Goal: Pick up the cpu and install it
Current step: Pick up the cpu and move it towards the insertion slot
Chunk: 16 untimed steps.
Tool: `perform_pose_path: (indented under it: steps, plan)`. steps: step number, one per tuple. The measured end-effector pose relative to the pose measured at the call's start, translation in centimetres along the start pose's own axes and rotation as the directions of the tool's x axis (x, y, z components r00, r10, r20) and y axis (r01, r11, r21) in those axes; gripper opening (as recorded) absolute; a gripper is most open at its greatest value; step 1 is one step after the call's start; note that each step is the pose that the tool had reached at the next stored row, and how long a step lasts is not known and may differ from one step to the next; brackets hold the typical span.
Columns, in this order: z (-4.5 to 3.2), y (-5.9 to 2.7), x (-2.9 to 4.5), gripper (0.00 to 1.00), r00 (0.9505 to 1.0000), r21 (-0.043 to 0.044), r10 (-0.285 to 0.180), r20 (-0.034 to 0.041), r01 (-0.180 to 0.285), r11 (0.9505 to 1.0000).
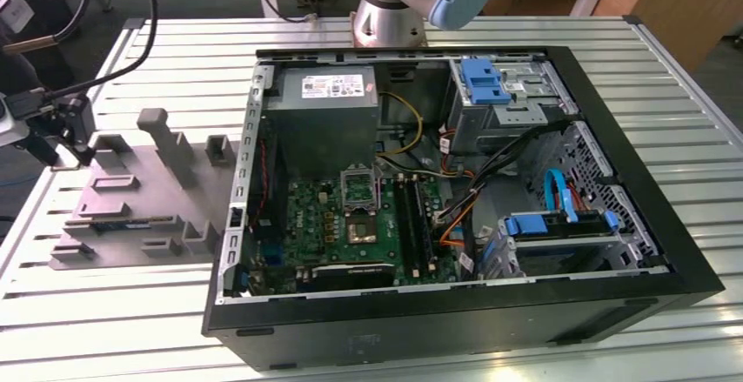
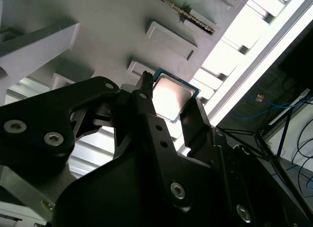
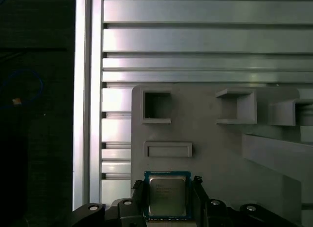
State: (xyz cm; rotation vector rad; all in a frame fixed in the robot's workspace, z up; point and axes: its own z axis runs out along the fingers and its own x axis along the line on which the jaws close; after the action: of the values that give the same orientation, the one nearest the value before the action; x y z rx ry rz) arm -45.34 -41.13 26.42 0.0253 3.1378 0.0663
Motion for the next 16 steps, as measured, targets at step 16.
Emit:
perform_pose_path:
  steps: [16]
  plan:
    - [-1.05,0.04,0.00,0.47,1.0000,0.0000,0.000,0.0000,0.000,1.0000]
